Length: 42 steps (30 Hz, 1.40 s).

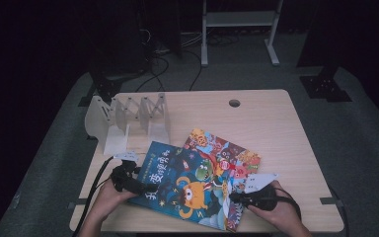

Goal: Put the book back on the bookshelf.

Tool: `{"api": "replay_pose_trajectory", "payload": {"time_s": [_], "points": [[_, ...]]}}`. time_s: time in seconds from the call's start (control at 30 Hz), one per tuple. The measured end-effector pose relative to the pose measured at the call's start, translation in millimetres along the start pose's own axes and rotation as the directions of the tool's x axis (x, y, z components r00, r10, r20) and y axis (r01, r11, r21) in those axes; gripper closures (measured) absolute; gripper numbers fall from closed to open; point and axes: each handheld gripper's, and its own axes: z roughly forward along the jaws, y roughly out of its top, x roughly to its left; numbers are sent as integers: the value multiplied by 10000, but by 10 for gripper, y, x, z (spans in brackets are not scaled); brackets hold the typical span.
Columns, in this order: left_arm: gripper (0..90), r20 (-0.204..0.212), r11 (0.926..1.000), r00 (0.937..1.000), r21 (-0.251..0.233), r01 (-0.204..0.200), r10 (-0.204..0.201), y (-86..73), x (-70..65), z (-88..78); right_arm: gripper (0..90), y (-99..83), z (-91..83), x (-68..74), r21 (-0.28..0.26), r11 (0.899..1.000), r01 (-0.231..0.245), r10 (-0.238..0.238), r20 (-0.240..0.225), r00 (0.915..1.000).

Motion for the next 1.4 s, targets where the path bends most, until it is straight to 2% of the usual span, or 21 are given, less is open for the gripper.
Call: {"api": "replay_pose_trajectory", "payload": {"time_s": [0.17,0.27,0.3,0.33,0.43,0.53,0.67,0.8,0.9,1.03,1.17,1.23,1.4], "points": [[12,-8,10000,10000,47,33,-33,20,1,-21,894,-3,2,7,-31,10000,-34,34,56,10000],[41,-53,9988,9997,-435,219,-221,67,9,-84,894,1,14,17,-85,10000,-34,35,102,9999],[56,-53,9988,9997,-435,219,-221,67,9,-84,894,5,23,22,-127,9999,-58,59,95,9999],[70,-213,9976,9996,-663,183,-197,121,8,-139,894,15,38,27,-168,9999,-33,35,99,9999],[119,-450,9965,9990,-834,-15,-22,202,-6,-230,894,40,66,37,-215,9998,-41,43,91,9999],[155,-474,9952,9987,-955,-205,160,254,-41,-309,894,54,82,40,-231,9997,-58,61,91,9999],[155,-656,9930,9970,-1076,-485,416,323,-132,-389,895,70,97,47,-233,9997,-50,53,138,9999],[189,-808,9879,9944,-1340,-785,681,404,-200,-480,895,89,113,54,-227,9997,-9,13,194,9998],[230,-705,9826,9943,-1619,-908,803,454,-229,-544,894,101,127,59,-260,9997,-12,18,216,9998],[249,-861,9793,9911,-1668,-1149,1016,532,-280,-601,894,126,153,65,-289,9996,47,-40,242,9997],[275,-742,9777,9919,-1764,-1144,1026,600,-305,-651,895,158,186,73,-313,9995,109,-100,261,9996],[288,-953,9792,9893,-1603,-1247,1104,669,-317,-680,895,184,211,80,-326,9994,124,-114,286,9995],[344,-1006,9829,9890,-1376,-1220,1087,770,-302,-731,895,230,251,78,-336,9993,144,-134,317,9994]]}}
